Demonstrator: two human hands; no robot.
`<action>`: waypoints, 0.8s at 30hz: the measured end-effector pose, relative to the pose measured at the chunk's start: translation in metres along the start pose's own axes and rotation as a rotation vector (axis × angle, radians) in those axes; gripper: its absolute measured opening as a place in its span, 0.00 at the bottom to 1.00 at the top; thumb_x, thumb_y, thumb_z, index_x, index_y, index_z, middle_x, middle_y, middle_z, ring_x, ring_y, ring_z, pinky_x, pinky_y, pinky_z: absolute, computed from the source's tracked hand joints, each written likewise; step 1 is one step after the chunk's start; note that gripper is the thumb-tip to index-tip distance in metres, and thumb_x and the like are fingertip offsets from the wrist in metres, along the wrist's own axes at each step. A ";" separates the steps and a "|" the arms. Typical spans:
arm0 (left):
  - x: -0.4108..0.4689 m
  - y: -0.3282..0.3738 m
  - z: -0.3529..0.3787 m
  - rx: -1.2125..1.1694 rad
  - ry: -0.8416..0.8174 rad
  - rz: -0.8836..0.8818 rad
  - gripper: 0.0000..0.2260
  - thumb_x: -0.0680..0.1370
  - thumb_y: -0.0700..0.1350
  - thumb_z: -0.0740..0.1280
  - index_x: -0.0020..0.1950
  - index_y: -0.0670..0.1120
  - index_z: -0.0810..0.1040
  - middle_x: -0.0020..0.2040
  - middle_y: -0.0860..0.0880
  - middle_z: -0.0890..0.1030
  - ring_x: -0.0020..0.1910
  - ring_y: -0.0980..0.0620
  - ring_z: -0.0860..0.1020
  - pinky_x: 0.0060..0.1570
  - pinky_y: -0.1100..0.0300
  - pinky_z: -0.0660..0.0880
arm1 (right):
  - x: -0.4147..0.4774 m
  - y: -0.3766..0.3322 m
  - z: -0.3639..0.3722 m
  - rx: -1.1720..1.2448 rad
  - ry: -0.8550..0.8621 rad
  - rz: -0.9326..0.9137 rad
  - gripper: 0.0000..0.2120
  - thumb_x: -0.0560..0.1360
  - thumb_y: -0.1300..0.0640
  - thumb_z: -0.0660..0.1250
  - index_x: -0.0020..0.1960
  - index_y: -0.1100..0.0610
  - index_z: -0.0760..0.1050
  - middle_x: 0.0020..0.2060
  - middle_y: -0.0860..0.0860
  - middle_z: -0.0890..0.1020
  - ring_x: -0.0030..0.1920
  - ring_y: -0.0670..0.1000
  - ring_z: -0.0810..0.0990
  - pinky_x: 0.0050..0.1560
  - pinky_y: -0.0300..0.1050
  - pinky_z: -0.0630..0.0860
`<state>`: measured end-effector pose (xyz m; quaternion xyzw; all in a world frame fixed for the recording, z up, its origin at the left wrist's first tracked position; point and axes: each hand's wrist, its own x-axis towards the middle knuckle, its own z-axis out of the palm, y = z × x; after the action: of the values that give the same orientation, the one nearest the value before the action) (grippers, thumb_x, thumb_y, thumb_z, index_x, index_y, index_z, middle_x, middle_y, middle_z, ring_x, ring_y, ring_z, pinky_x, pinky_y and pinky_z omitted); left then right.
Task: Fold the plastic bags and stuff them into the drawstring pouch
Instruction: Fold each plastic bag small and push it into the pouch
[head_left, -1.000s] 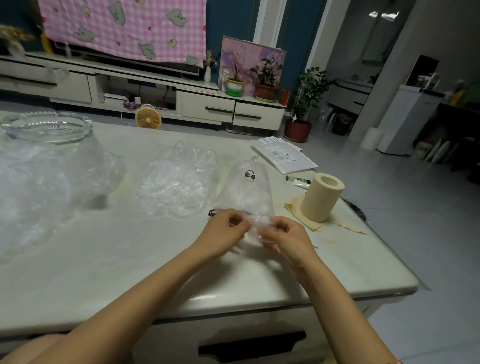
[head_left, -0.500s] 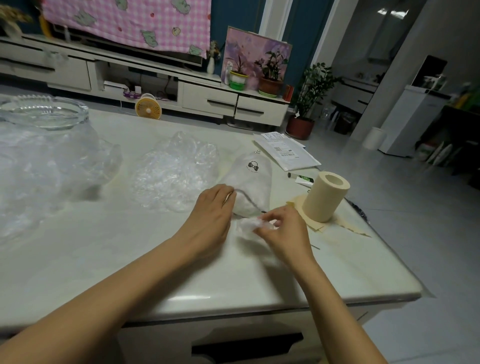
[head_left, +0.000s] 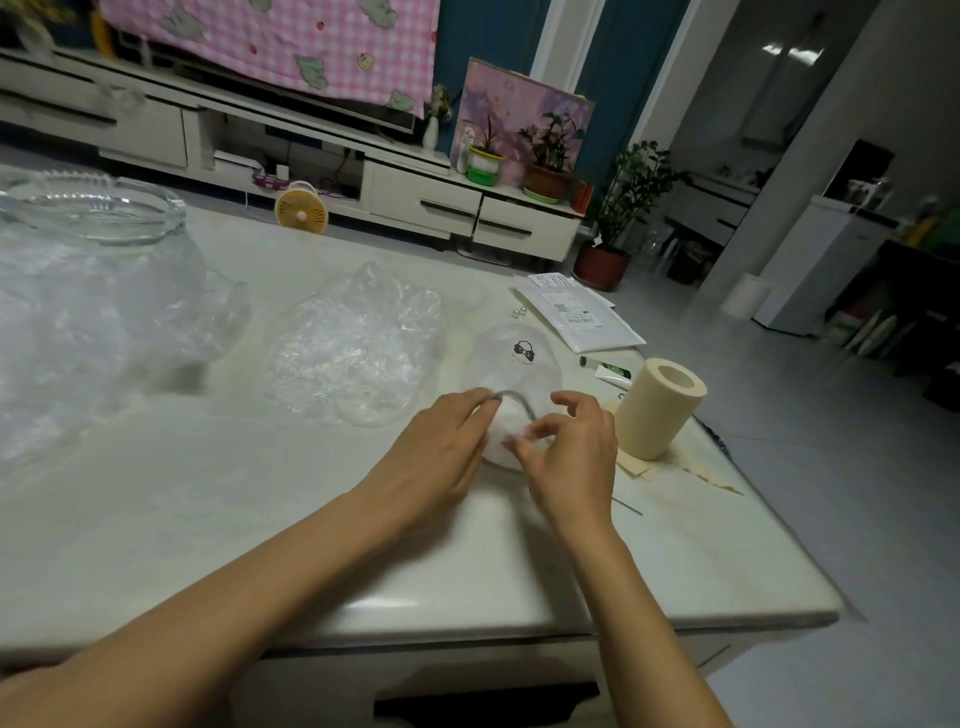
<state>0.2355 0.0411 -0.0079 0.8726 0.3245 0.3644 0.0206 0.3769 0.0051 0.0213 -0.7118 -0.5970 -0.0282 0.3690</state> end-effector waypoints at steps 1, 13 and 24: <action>-0.003 0.002 0.001 -0.030 0.011 0.022 0.19 0.78 0.44 0.53 0.64 0.38 0.72 0.60 0.39 0.77 0.52 0.40 0.79 0.47 0.51 0.79 | 0.001 0.000 0.002 0.014 0.027 -0.008 0.06 0.67 0.59 0.76 0.40 0.60 0.81 0.60 0.54 0.75 0.61 0.55 0.70 0.61 0.44 0.64; -0.029 0.002 -0.001 0.152 -0.114 0.140 0.21 0.73 0.42 0.54 0.64 0.41 0.73 0.57 0.45 0.79 0.47 0.49 0.76 0.46 0.59 0.67 | 0.017 -0.001 0.040 -0.349 0.074 -0.219 0.13 0.59 0.72 0.64 0.40 0.60 0.71 0.31 0.55 0.74 0.23 0.57 0.73 0.24 0.37 0.52; -0.028 -0.069 -0.043 0.377 -0.282 -0.477 0.21 0.79 0.44 0.62 0.71 0.41 0.65 0.72 0.40 0.64 0.72 0.42 0.61 0.70 0.48 0.56 | 0.039 -0.024 0.046 -0.163 -0.355 0.252 0.17 0.75 0.59 0.59 0.63 0.60 0.66 0.62 0.57 0.69 0.61 0.60 0.70 0.53 0.48 0.67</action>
<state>0.1552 0.0709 -0.0124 0.8025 0.5752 0.1585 -0.0120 0.3490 0.0632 0.0181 -0.8019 -0.5548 0.0957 0.2000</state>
